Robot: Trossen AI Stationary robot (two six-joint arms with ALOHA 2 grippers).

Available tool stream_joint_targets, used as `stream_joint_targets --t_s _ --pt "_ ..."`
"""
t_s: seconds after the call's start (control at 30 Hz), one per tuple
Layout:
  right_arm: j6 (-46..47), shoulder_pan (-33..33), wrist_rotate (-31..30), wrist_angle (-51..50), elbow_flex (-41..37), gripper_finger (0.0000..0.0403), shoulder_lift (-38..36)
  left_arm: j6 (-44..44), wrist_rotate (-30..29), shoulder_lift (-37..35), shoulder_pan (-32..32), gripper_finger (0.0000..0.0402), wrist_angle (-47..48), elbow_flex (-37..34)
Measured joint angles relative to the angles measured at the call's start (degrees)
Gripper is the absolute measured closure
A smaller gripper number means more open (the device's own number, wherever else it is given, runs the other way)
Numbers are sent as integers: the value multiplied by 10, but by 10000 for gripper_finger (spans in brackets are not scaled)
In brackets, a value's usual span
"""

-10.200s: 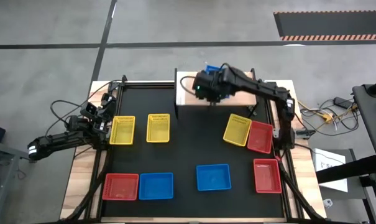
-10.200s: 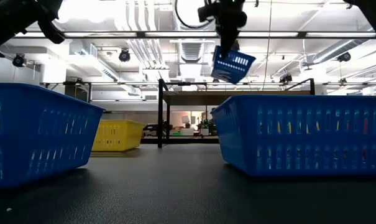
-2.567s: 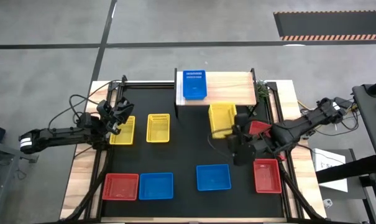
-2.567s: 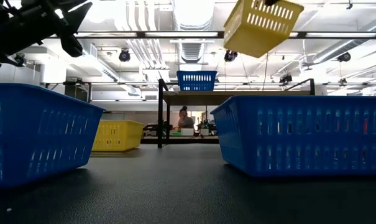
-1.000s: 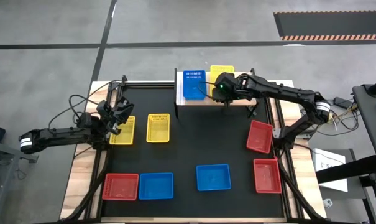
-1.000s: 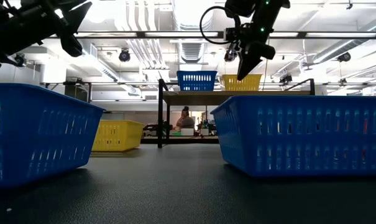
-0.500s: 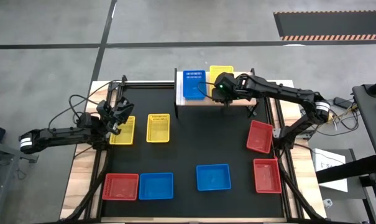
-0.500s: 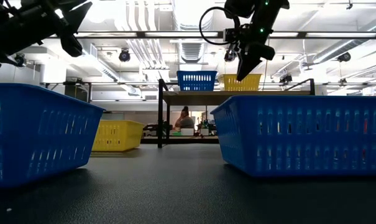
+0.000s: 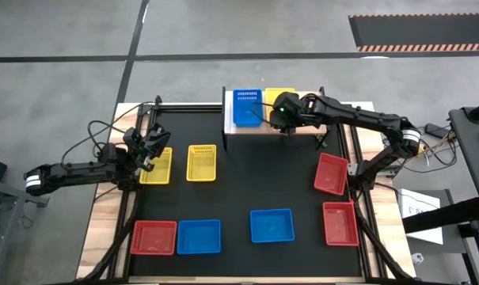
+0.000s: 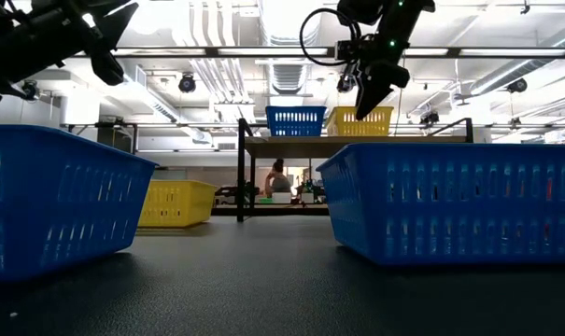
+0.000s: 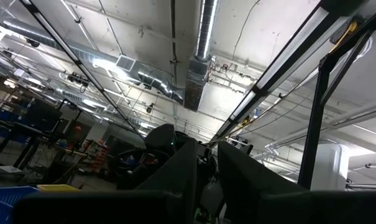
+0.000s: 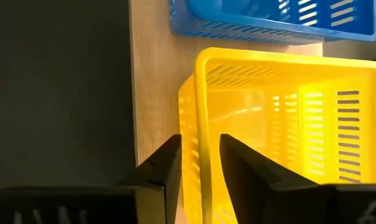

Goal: Stack baskets on shelf by color
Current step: Put the right yellow bin on the shelf

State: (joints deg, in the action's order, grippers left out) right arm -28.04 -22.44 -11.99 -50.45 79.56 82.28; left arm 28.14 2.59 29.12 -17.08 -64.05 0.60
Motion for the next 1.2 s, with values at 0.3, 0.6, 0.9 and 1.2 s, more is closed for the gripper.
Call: stream_joint_targets --t_s 0.3,0.6,0.9,1.2 --pt "34 0 5 -41 48 299 -3 0 0 0 0 352 0 0" --pt "64 8 4 -121 93 318 -6 0 0 0 0 352 0 0" --pt "56 -22 -42 -176 126 384 -16 0 2 1 0 352 0 0" --pt "40 -138 -41 -183 100 394 -6 0 2 0 0 352 0 0"
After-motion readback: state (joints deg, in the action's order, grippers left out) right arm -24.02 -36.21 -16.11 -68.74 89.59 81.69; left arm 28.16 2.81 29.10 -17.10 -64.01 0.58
